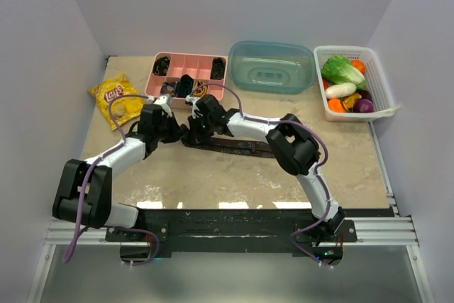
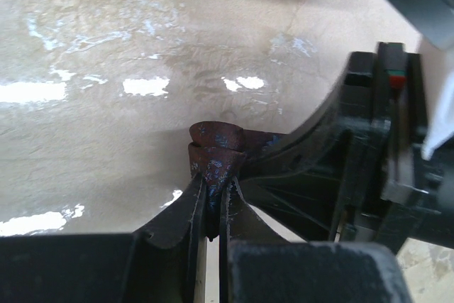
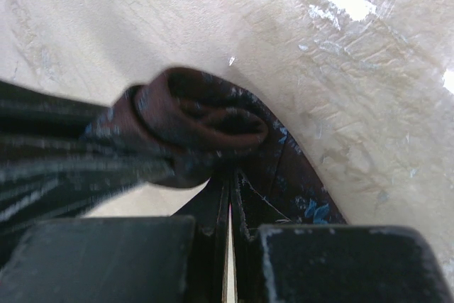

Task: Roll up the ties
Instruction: Roll the tie at the center of the board.

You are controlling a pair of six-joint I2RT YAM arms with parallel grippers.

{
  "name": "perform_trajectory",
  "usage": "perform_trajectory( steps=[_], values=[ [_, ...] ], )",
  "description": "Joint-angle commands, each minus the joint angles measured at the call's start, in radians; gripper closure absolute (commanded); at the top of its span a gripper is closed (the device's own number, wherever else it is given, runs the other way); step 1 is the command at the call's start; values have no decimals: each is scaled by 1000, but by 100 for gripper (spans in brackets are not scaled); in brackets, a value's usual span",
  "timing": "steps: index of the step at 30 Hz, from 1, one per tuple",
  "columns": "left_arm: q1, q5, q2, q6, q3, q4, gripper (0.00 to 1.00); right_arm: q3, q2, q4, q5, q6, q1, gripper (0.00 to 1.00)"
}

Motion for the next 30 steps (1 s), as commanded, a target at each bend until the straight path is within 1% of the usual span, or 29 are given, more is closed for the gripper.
perform_trajectory(
  steps=[1,5,8,11,16,26,30],
  values=[
    [-7,-99,-52,46,53,-59,100,-33,-111,39,-22,3,3,100],
    [-7,-174,-66,74,81,-134,100,-68,-152,40,-3,1,0,100],
    [-9,-268,-72,93,96,-171,100,-86,-178,40,8,-2,-8,100],
    [-13,-331,-84,94,96,-213,100,-99,-195,39,17,-7,-23,100],
    [-32,-389,-83,91,104,-237,100,-113,-212,33,25,-16,-43,100],
    [-120,-553,-34,99,136,-289,100,-126,-217,30,28,-22,-65,100],
    [-156,-593,-5,96,156,-297,100,-125,-214,30,27,-23,-65,100]
  ],
)
